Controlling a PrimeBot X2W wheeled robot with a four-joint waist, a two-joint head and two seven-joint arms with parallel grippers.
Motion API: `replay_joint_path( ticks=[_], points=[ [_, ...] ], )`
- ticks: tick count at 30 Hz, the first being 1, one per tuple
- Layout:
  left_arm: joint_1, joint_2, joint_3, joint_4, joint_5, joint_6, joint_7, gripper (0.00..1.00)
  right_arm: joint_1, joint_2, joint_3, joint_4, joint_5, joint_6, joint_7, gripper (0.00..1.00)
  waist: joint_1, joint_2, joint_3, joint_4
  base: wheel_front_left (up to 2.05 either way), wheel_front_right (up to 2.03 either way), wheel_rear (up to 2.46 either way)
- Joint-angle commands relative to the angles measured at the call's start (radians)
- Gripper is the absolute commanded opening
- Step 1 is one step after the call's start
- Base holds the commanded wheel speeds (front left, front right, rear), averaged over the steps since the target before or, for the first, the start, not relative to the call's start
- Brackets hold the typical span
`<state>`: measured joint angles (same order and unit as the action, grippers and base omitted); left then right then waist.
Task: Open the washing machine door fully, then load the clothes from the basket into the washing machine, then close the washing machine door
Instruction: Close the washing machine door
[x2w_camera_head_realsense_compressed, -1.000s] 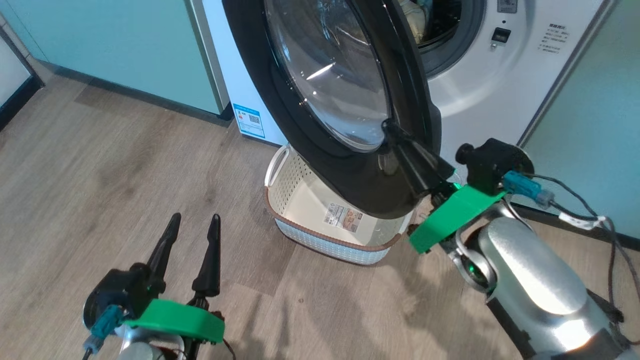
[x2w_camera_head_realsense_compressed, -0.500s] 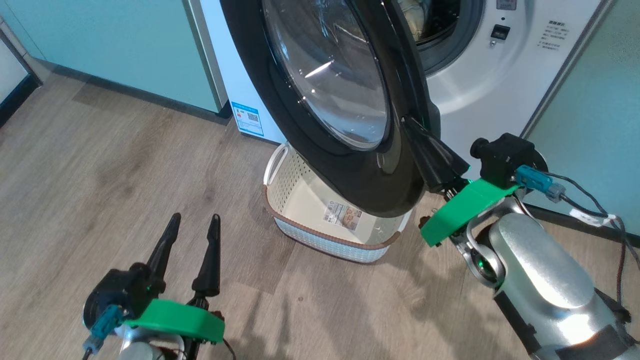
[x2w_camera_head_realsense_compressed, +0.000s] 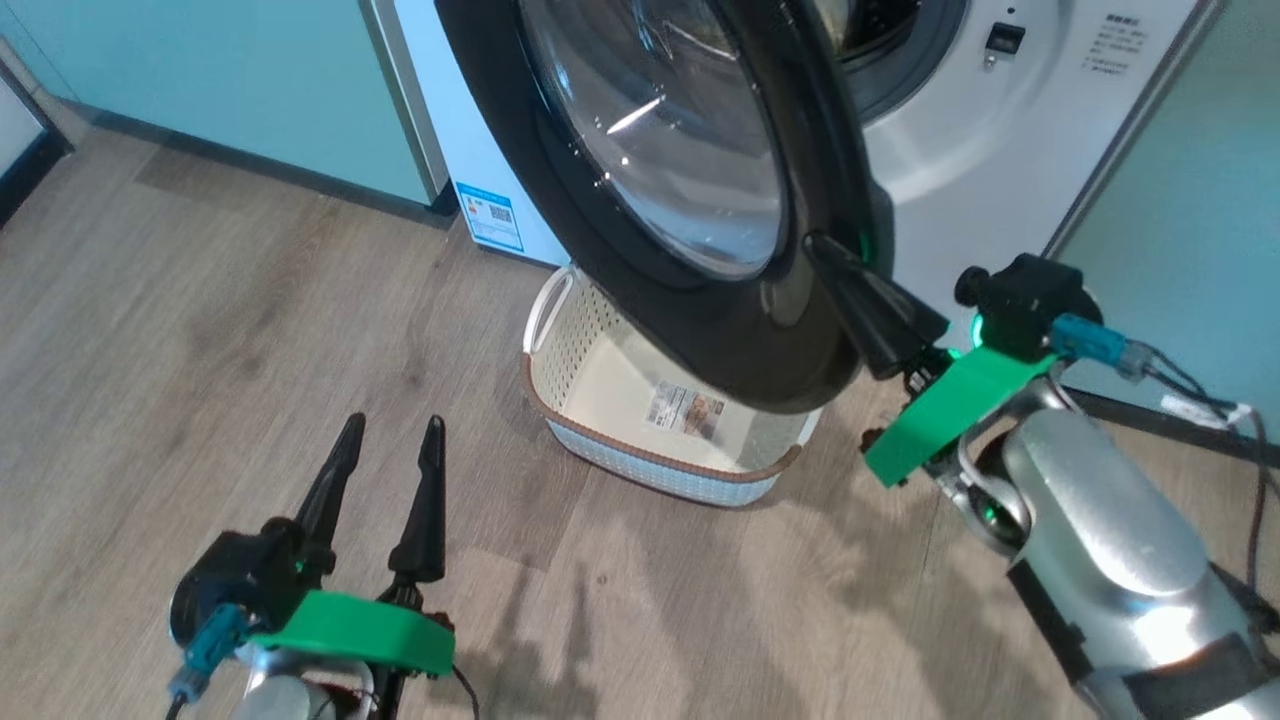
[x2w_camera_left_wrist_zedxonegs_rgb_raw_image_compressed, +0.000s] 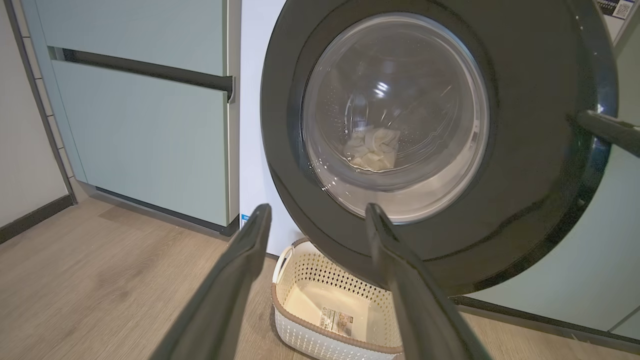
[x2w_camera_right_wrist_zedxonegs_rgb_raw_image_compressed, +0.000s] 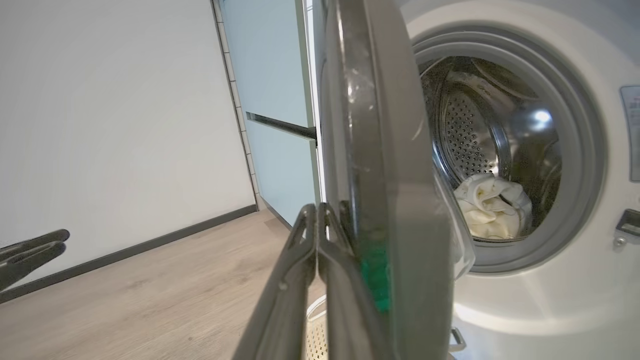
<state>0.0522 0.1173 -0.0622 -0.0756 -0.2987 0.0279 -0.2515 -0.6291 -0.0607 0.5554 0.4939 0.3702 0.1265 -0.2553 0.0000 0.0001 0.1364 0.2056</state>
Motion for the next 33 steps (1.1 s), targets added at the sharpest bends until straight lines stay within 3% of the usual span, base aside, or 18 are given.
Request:
replay_joint_path(
  ticks=[1, 12, 33],
  points=[
    [-0.056, 0.004, 0.044, -0.036, 0.011, -0.004, -0.01, 1.0, -0.059, 0.01, -0.014, -0.016, -0.009, 0.004, -0.006, 0.0, 0.0, -0.0001, 0.008, -0.002, 0.0, 0.0, 0.0],
    [-0.096, -0.024, 0.04, -0.043, 0.026, -0.027, -0.01, 1.0, -0.157, 0.006, -0.128, 0.093, -0.088, 0.004, -0.006, 0.0, 0.0, -0.0001, 0.075, 0.015, 0.0, 0.0, 0.0],
    [-0.172, -0.065, 0.012, -0.034, 0.039, -0.068, -0.01, 1.0, -0.385, -0.103, -0.351, 0.256, -0.191, 0.004, -0.006, 0.0, 0.0, -0.0001, 0.197, 0.121, 0.0, 0.0, 0.0]
  ],
)
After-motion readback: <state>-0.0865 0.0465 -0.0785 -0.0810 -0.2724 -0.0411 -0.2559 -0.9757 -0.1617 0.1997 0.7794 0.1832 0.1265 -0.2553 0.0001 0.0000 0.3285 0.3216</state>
